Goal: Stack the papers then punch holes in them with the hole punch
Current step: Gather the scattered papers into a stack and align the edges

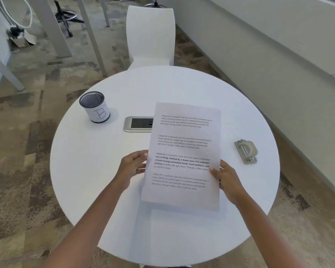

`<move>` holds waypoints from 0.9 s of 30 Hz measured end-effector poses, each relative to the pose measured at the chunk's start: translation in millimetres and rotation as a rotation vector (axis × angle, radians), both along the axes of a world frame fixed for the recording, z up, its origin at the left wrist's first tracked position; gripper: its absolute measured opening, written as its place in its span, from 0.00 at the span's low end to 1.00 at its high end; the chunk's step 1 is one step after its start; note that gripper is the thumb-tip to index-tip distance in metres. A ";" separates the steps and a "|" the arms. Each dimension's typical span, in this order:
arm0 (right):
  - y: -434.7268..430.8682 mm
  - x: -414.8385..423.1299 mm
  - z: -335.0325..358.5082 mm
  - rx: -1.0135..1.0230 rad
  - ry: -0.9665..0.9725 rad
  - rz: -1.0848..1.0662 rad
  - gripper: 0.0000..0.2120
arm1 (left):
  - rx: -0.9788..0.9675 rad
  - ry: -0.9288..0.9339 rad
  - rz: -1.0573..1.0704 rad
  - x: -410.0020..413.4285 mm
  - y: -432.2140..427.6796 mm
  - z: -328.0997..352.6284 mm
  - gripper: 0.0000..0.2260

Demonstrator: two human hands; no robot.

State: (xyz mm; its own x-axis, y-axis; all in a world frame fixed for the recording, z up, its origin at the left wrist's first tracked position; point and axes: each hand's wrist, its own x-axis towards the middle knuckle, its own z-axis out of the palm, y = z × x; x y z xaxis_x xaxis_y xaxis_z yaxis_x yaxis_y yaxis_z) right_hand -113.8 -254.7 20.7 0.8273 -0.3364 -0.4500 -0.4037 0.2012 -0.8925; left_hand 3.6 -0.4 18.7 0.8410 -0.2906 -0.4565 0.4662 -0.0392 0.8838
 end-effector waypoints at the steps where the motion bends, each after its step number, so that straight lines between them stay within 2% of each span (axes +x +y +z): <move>1: 0.4 0.4 -0.2 -0.022 -0.012 0.015 0.12 | 0.037 -0.042 -0.020 3.3 -2.7 2.1 0.11; 6: 8.0 6.1 -0.1 -0.142 -0.143 -0.015 0.12 | 0.133 -0.253 0.026 16.2 -15.6 8.1 0.07; 12: 10.0 14.1 2.6 -0.203 -0.198 -0.133 0.15 | 0.105 -0.409 0.076 17.7 -20.2 12.0 0.10; 22: 10.3 9.2 -12.0 -0.315 -0.136 -0.122 0.11 | 0.068 -0.357 0.102 1.1 -19.5 -0.5 0.11; 27: 5.9 14.2 -13.5 -0.444 -0.096 -0.097 0.06 | 0.085 -0.333 0.112 6.7 -23.4 0.1 0.09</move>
State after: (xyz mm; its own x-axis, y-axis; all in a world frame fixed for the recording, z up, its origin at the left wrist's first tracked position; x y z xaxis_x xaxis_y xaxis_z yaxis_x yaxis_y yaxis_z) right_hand -99.6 -248.8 7.2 0.8133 -0.5571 -0.1679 -0.3133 -0.1761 -0.9332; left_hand 10.3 -23.9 18.8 0.9721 -0.1608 -0.1708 0.1589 -0.0842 0.9837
